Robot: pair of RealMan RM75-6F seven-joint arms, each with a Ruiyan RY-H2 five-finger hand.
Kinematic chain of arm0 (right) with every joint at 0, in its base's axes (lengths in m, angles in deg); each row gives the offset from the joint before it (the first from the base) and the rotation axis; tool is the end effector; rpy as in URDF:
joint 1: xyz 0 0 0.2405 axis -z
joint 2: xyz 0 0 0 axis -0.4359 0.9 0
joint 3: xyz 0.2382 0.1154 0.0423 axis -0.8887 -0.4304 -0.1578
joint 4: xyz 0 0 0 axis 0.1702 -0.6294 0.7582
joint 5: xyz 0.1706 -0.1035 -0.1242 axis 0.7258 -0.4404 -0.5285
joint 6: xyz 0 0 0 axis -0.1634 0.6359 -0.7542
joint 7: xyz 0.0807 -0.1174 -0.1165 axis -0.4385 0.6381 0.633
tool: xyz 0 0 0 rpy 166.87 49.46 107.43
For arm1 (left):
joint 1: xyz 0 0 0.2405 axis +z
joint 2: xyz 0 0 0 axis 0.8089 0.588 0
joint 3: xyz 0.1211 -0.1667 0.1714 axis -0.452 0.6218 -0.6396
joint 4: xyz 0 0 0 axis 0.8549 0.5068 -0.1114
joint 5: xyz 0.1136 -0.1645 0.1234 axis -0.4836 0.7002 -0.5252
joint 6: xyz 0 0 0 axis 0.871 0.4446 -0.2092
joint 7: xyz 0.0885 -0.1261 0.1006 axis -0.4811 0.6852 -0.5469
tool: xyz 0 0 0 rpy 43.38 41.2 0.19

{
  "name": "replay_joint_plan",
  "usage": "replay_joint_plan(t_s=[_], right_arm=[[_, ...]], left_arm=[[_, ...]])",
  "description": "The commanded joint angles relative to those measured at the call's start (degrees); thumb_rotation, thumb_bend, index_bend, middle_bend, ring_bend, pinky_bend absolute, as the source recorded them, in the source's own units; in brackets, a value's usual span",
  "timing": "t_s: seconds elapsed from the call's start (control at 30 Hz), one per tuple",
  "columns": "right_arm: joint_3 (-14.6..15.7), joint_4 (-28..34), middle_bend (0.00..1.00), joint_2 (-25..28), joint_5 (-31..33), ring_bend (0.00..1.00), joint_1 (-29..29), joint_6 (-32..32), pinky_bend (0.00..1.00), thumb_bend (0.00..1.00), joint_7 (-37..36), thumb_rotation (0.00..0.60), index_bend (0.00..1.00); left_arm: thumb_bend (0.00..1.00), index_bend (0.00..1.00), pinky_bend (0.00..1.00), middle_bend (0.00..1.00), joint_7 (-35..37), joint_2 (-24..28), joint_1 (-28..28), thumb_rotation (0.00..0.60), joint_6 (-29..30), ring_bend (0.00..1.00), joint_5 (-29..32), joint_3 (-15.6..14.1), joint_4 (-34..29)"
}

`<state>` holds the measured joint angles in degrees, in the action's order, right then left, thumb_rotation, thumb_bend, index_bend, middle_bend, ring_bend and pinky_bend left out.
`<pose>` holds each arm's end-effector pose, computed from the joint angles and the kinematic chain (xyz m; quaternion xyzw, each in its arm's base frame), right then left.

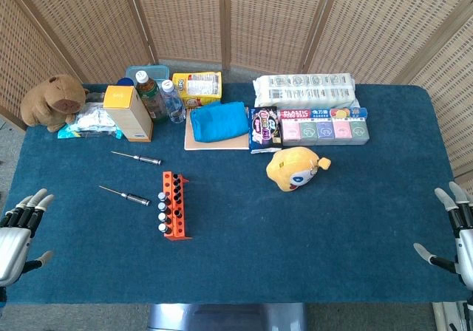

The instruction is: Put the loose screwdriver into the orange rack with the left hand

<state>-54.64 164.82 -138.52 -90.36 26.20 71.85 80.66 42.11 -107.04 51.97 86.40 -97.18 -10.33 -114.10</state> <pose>-0.3183 -0.1988 0.1936 0.5515 -0.3741 0.4512 0.5936 -0.2945 0.1852 0.1416 -0.6394 -0.3866 -0.3423 0.5697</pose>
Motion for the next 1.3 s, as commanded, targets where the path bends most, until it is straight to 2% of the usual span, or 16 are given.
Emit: replay_joint_plan(t_s=[0.03,0.27,0.47,0.5,0.57,0.6,0.63,0.67,0.7,0.73,0.83,1.0,1.1,1.3], right_arm=[[-0.02,0.18,0.0,0.18,0.71,0.0,-0.33,-1.05,0.0,0.0,-0.27,0.6,0.09],[0.07,0.6,0.0,1.2,0.43,0.0,0.02,-0.48,0.0,0.0,-2.51,0.6,0.06],[-0.47,0.24,0.0,1.46,1.63,0.0,-0.08,-0.75,0.0,0.0,-3.16,0.6,0.06],[-0.56,0.15,0.0,1.46,1.85,0.0,-0.17,-0.92,0.0,0.0,-3.19,0.6,0.06],[-0.76,0.02,0.0,1.42,2.08,0.0,-0.32,-1.06,0.0,0.0,-3.25,0.6,0.06],[-0.86,-0.14,0.0,1.34,2.1,0.0,-0.36,-0.99,0.0,0.0,-3.21,0.6,0.06],[-0.88,-0.22,0.0,1.27,2.05,0.0,-0.37,-0.93,0.0,0.0,-3.2,0.6,0.06],[-0.86,-0.27,0.0,1.24,2.0,0.0,-0.39,-0.96,0.0,0.0,-3.3,0.6,0.06],[-0.82,-0.25,0.0,1.26,1.97,0.0,-0.42,-1.07,0.0,0.0,-3.51,0.6,0.06],[-0.76,-0.21,0.0,1.33,1.97,0.0,-0.47,-1.27,0.0,0.0,-3.81,0.6,0.06],[-0.64,-0.16,0.0,1.51,1.82,0.0,-0.52,-1.48,0.0,0.0,-4.17,0.6,0.06],[-0.46,0.08,0.0,1.94,1.35,0.0,-0.36,-1.18,0.0,0.0,-5.12,0.6,0.06],[-0.31,0.13,0.0,2.5,1.49,0.0,-0.34,-1.58,0.0,0.0,-6.51,0.6,0.06],[-0.33,0.06,0.0,3.24,1.94,0.0,-0.63,-2.51,0.0,0.0,-8.52,0.6,0.06]], left_arm=[[0.13,0.0,0.18,0.03,-1.18,-0.48,-0.23,0.6,-1.15,0.07,0.98,-0.14,0.35],[0.13,0.0,0.18,0.03,-3.48,-2.19,-0.64,0.6,-1.38,0.07,1.15,0.21,1.25],[0.13,0.0,0.18,0.05,-2.63,-4.38,-2.27,0.6,-2.36,0.08,0.69,1.33,3.9],[0.13,0.0,0.18,0.1,-2.5,-4.65,-2.5,0.6,-2.51,0.11,0.85,1.55,4.18],[0.13,0.0,0.25,0.34,-2.25,-5.45,-2.86,0.6,-1.97,0.28,0.52,2.18,5.01],[0.13,0.0,0.35,0.53,-1.72,-6.2,-3.05,0.6,-1.11,0.42,-0.26,2.62,5.87],[0.13,0.0,0.49,0.7,-1.38,-6.84,-3.1,0.6,-0.38,0.57,-0.81,2.9,6.68],[0.13,0.0,0.6,0.79,-0.96,-7.66,-3.2,0.6,0.59,0.65,-1.49,3.34,7.7],[0.13,0.0,0.74,0.9,-0.58,-8.51,-3.32,0.6,1.42,0.76,-2.06,3.74,8.76],[0.13,0.02,0.86,0.96,-0.24,-9.59,-3.62,0.6,2.21,0.85,-2.73,4.24,10.09],[0.14,0.15,0.99,1.0,-0.19,-11.08,-5.05,0.6,1.7,0.97,-4.2,4.61,12.19],[0.16,0.27,1.0,1.0,-3.16,-11.98,-7.21,0.6,-2.07,1.0,-2.74,5.17,12.04],[0.2,0.3,1.0,1.0,-3.79,-13.05,-9.7,0.6,-8.13,1.0,2.72,6.5,11.22],[0.21,0.33,1.0,1.0,-7.01,-16.65,-11.95,0.6,-10.85,1.0,6.66,7.95,13.86]])
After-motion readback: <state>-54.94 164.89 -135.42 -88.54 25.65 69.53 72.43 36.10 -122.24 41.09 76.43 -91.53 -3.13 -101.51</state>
